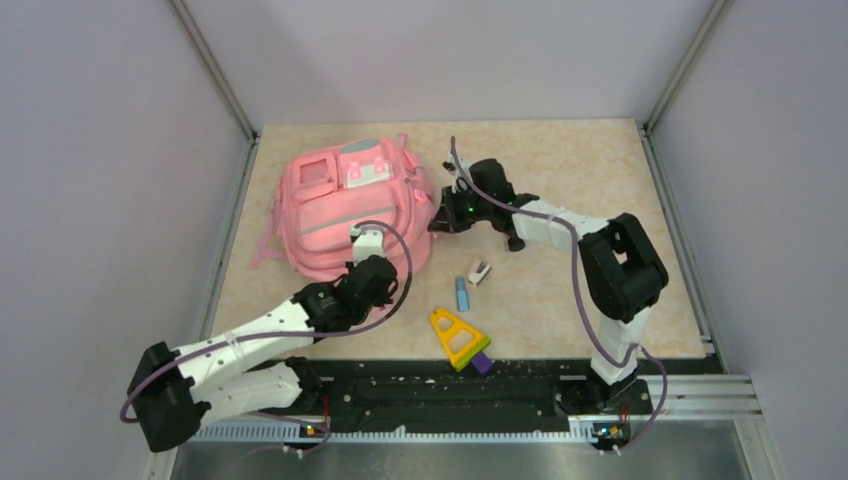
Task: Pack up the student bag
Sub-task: Zip the student bag at the center of the board.
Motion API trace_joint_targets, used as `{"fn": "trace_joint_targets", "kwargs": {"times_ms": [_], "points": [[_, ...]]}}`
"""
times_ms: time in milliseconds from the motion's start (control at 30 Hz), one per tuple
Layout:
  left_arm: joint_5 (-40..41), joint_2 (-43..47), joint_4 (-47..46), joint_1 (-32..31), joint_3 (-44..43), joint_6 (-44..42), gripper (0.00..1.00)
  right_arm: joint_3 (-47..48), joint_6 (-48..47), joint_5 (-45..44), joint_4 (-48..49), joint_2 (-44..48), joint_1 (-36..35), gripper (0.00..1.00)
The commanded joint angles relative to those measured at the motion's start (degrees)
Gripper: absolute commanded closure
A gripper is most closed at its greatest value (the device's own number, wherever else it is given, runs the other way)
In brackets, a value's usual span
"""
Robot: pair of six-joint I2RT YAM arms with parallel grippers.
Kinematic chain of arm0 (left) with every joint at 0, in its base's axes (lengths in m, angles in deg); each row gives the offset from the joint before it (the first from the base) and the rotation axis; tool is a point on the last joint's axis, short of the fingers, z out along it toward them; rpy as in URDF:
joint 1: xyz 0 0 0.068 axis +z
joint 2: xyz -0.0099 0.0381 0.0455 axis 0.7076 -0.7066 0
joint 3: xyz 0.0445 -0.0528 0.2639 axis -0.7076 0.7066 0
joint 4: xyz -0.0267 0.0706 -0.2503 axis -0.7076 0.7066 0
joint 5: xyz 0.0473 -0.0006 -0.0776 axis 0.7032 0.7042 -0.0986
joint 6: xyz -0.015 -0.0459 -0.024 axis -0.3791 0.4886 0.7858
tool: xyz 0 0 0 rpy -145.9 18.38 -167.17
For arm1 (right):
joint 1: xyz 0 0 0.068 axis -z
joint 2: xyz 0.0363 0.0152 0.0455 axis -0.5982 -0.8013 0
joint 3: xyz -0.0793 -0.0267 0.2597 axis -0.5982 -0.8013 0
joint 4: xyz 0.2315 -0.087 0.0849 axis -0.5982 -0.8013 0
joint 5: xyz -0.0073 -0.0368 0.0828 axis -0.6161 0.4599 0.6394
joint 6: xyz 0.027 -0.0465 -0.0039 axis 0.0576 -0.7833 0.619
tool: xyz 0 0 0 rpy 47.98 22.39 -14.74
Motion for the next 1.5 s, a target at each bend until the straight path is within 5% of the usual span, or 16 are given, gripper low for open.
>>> {"fn": "trace_joint_targets", "kwargs": {"times_ms": [0,333,767,800,900,1000,1167,1467], "points": [[5.7,8.5,14.8,0.2,1.4,13.8,1.00,5.8,-1.7,-4.5,1.6,-3.6,4.7,1.00],[8.8,24.4,23.8,0.3,1.8,17.9,1.00,13.4,-4.1,-2.7,0.2,-11.4,6.9,1.00],[6.0,27.6,25.4,0.4,-0.5,14.5,1.00,20.0,-11.1,1.3,-3.8,-14.5,7.5,1.00],[4.6,27.1,24.2,0.4,-1.0,12.9,0.97,19.4,-11.7,1.6,-4.0,-13.3,7.5,0.94],[1.7,24.4,21.8,0.6,-3.3,9.8,0.52,15.7,-13.4,2.2,-3.4,-8.9,7.6,0.69],[-0.2,20.3,19.8,0.9,-6.5,6.8,0.30,11.4,-14.5,2.6,-1.8,-3.9,7.8,0.50],[-8.4,13.2,13.8,5.4,-11.3,0.8,0.22,7.0,-16.9,3.9,-0.6,1.9,8.4,0.41],[-22.4,8.5,3.9,30.7,-14.5,-6.9,0.21,10.8,-19.8,17.7,3.8,0.0,7.2,0.38]]}}
